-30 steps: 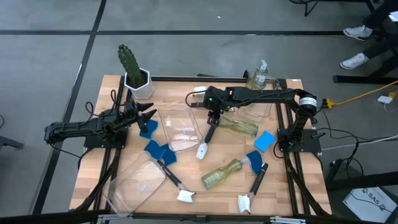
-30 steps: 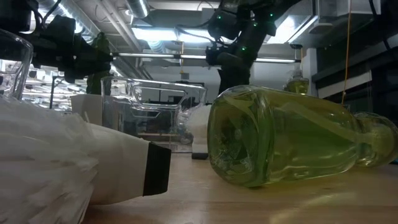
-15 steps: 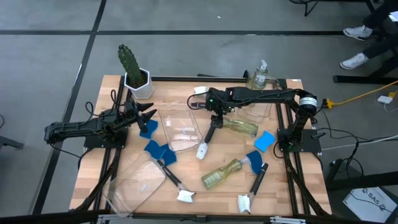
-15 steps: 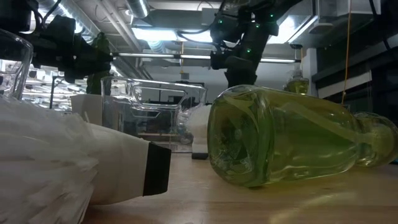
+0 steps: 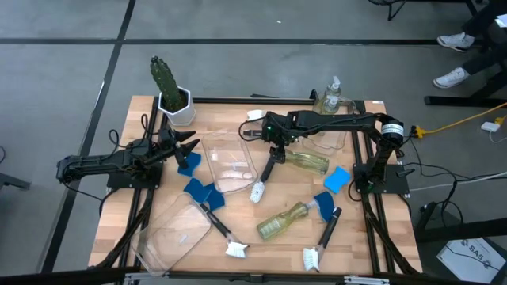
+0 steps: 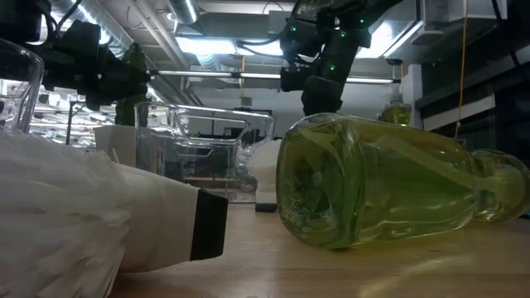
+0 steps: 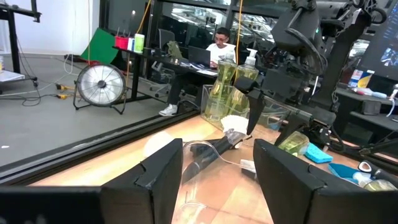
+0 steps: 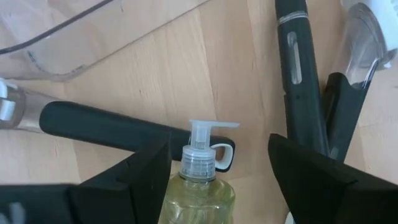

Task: Pick & Place Kitchen Sink Supplies
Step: Put the green dish soap into the top right transparent bin

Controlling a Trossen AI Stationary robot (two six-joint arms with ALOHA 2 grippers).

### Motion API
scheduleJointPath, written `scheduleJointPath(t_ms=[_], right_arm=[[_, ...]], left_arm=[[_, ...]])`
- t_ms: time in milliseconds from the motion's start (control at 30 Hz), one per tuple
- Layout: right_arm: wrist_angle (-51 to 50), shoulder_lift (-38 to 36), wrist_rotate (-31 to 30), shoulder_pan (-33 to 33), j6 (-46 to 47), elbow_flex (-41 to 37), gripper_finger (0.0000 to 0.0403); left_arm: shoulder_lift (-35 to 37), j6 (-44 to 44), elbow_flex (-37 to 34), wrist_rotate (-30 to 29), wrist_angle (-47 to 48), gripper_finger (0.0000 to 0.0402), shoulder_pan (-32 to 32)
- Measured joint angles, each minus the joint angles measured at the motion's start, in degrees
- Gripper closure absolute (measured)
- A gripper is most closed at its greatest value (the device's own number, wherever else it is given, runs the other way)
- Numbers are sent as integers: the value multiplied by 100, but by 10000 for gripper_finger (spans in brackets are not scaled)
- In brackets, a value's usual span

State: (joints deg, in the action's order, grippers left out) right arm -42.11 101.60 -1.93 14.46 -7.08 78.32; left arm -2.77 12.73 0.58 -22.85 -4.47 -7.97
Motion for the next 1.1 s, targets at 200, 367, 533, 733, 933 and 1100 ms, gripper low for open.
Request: scheduleJointPath(t_ms=[200, 367, 533, 733, 933, 1100], right_arm=[[-3, 0, 0, 0, -184, -2, 139], [-93, 0, 2, 0, -235, -2, 139], [-125, 2, 2, -2, -150, -102, 139], [177, 5, 7, -68, 66, -695, 139], [510, 7, 2, -79, 62, -863, 139], [599, 59, 2, -79, -119, -863, 139]], left_arm=[[0, 1, -1, -1, 0, 211, -1], [-1, 0, -1, 0, 0, 211, -1], [0, 0, -1, -1, 0, 212, 0], [0, 0, -2, -2, 0, 210, -2], [-1, 0, -2, -2, 0, 212, -1], [0, 0, -2, 0, 0, 210, -2]])
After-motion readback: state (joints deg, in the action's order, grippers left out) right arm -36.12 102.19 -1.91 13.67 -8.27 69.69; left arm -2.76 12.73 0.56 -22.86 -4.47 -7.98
